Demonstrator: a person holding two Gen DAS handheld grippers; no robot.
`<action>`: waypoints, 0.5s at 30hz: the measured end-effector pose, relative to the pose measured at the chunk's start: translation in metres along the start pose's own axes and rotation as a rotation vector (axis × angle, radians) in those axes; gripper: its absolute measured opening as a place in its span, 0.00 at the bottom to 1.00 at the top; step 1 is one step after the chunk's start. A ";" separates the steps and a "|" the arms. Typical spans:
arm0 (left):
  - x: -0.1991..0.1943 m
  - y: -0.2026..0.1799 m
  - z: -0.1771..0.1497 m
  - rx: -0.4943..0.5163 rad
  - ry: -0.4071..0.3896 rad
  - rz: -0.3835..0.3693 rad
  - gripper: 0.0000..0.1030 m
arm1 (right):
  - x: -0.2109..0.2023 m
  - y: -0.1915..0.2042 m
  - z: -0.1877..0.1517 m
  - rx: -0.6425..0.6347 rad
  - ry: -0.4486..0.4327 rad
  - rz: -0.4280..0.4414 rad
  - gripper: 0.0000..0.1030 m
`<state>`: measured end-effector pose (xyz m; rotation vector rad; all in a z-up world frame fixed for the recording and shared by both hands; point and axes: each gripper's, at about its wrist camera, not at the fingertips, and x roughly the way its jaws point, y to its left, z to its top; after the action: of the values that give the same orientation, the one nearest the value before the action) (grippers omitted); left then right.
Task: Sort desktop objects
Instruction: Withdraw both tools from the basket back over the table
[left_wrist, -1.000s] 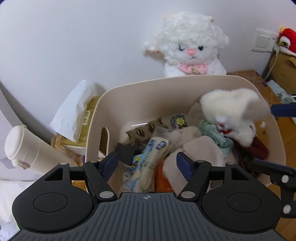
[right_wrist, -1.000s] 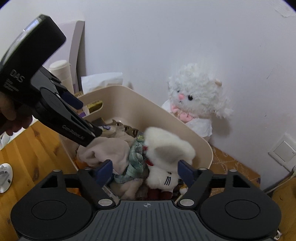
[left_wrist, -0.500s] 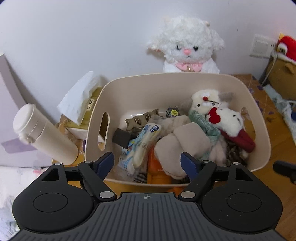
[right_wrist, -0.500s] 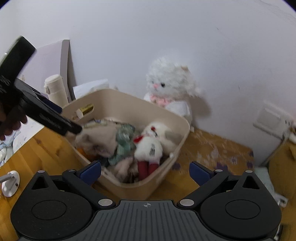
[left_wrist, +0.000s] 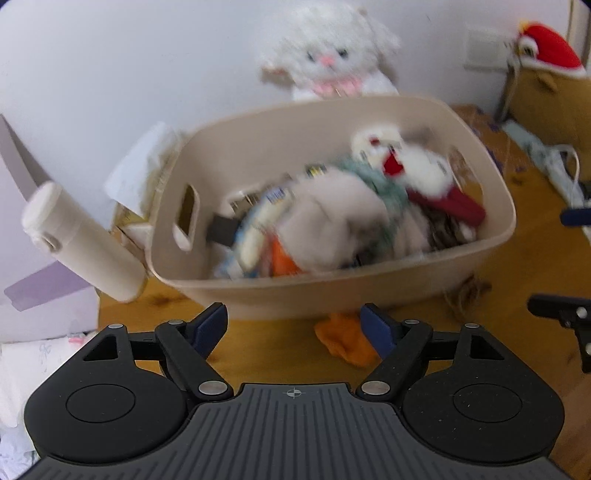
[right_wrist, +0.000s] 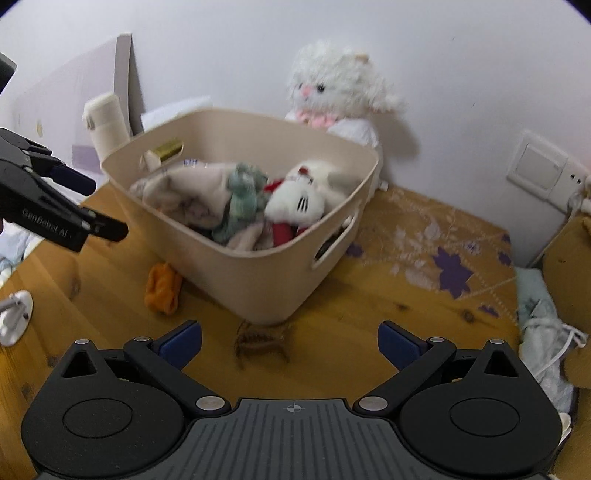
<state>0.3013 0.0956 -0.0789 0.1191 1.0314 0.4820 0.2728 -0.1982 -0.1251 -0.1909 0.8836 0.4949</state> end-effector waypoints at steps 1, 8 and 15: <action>0.003 -0.004 -0.003 0.001 0.014 -0.005 0.78 | 0.003 0.002 -0.002 -0.002 0.009 0.008 1.00; 0.037 -0.020 -0.020 -0.028 0.101 -0.040 0.78 | 0.033 0.014 -0.009 -0.001 0.064 0.019 1.00; 0.070 -0.020 -0.022 -0.113 0.156 -0.061 0.78 | 0.063 0.019 -0.012 0.016 0.105 -0.004 1.00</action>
<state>0.3183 0.1057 -0.1522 -0.0513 1.1544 0.4983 0.2887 -0.1653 -0.1809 -0.2055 0.9891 0.4774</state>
